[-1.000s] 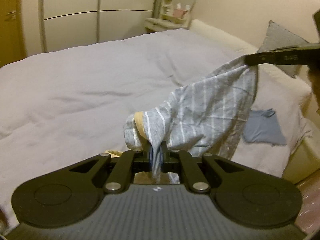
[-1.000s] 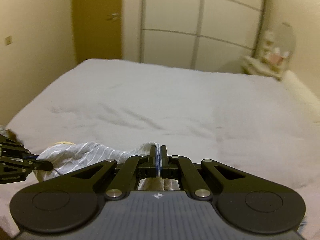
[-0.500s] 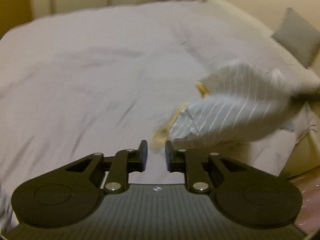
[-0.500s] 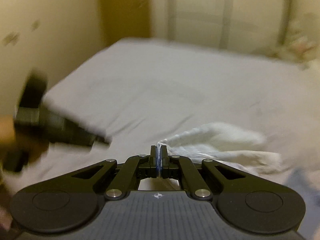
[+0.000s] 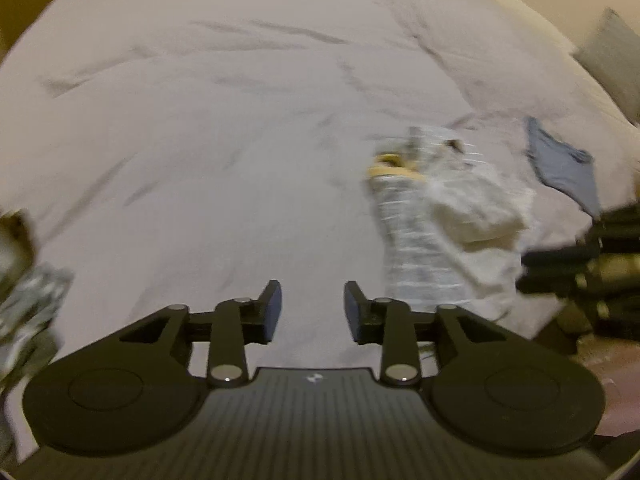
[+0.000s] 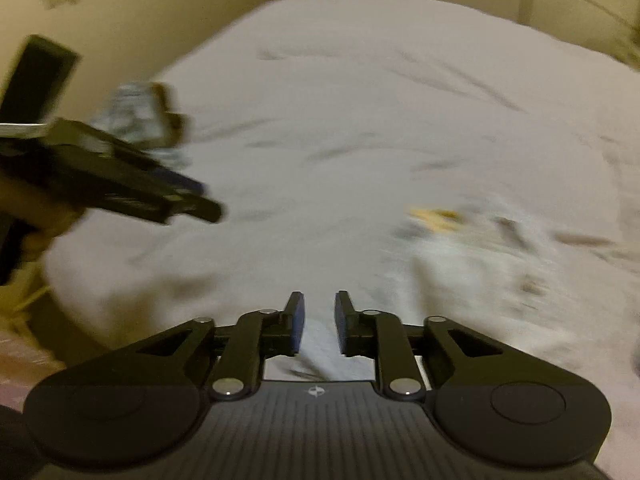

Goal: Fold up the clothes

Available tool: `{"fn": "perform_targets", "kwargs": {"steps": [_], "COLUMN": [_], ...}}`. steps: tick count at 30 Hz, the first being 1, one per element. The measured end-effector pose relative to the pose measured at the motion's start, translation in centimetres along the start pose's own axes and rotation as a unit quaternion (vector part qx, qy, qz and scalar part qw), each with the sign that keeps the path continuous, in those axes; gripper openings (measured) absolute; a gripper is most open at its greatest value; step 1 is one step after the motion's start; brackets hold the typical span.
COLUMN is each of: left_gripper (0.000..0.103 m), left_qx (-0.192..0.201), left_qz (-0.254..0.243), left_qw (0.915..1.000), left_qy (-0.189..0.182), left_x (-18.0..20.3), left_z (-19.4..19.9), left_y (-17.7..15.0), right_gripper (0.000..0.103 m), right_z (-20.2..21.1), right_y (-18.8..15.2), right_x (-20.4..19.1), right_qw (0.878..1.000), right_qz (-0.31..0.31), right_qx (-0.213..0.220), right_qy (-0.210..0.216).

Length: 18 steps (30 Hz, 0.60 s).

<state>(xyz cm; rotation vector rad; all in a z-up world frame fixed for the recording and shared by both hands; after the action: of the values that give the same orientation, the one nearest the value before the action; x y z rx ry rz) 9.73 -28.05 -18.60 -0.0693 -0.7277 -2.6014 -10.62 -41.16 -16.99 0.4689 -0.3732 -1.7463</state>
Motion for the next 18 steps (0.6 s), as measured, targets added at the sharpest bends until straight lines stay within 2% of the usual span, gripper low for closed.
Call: {"fn": "perform_targets", "kwargs": {"steps": [1, 4, 5, 7, 10, 14, 15, 16, 17, 18], "left_gripper": [0.04, 0.049, 0.051, 0.063, 0.063, 0.063, 0.057, 0.033, 0.019, 0.0], "left_qx": [0.002, 0.009, 0.011, 0.011, -0.008, -0.044, -0.058, -0.072, -0.085, -0.093], "left_qz": [-0.016, -0.06, -0.07, -0.079, -0.069, -0.034, -0.03, -0.03, -0.03, -0.026], "left_qw": [0.9998, 0.9975, 0.9966, 0.9954, 0.9962, 0.9981, 0.9977, 0.997, 0.9958, 0.9951], "left_qy": [-0.01, -0.035, -0.042, -0.052, -0.051, -0.028, -0.014, 0.0, 0.014, 0.021], "left_x": [1.5, 6.6, 8.0, 10.7, 14.1, 17.1, 17.6, 17.9, 18.2, 18.2], "left_z": [-0.7, -2.5, -3.2, -5.1, -8.9, -14.2, -15.4, -16.3, -17.0, -17.2], "left_y": [0.7, 2.6, 3.4, 4.9, 6.7, 8.5, 8.7, 8.7, 8.6, 8.4], "right_gripper": [0.038, 0.051, 0.053, 0.055, 0.057, 0.063, 0.064, 0.064, 0.065, 0.066], "right_z": [0.3, 0.4, 0.0, -0.8, -2.1, -3.8, -4.2, -4.6, -5.3, -6.4], "right_y": [-0.7, -1.8, -1.6, -1.3, -0.8, -0.1, 0.1, 0.3, 0.5, 1.1], "right_x": [1.7, 7.4, 8.9, 11.8, 16.1, 21.9, 23.4, 24.8, 25.9, 26.0], "right_qw": [1.0, 0.997, 0.997, 0.998, 0.998, 0.999, 0.999, 0.999, 0.999, 0.999], "right_qz": [-0.008, -0.026, -0.023, -0.016, -0.006, 0.008, 0.011, 0.014, 0.019, 0.027], "right_qx": [-0.001, -0.006, -0.009, -0.014, -0.023, -0.034, -0.037, -0.039, -0.042, -0.045], "right_qy": [-0.022, -0.073, -0.069, -0.061, -0.049, -0.034, -0.03, -0.026, -0.018, -0.003]}}
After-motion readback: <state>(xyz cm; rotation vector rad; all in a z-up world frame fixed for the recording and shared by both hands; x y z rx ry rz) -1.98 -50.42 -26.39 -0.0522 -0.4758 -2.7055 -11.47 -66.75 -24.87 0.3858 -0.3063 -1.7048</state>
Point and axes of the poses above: each gripper's, at about its wrist camera, not at the fingertips, and z roughly against the way its jaws point, x to its right, y to its top, the point moved 1 cm from there along -z, roughly the way its jaws point, and after that the axes turned 2 degrees about y, right-handed, at the moved point
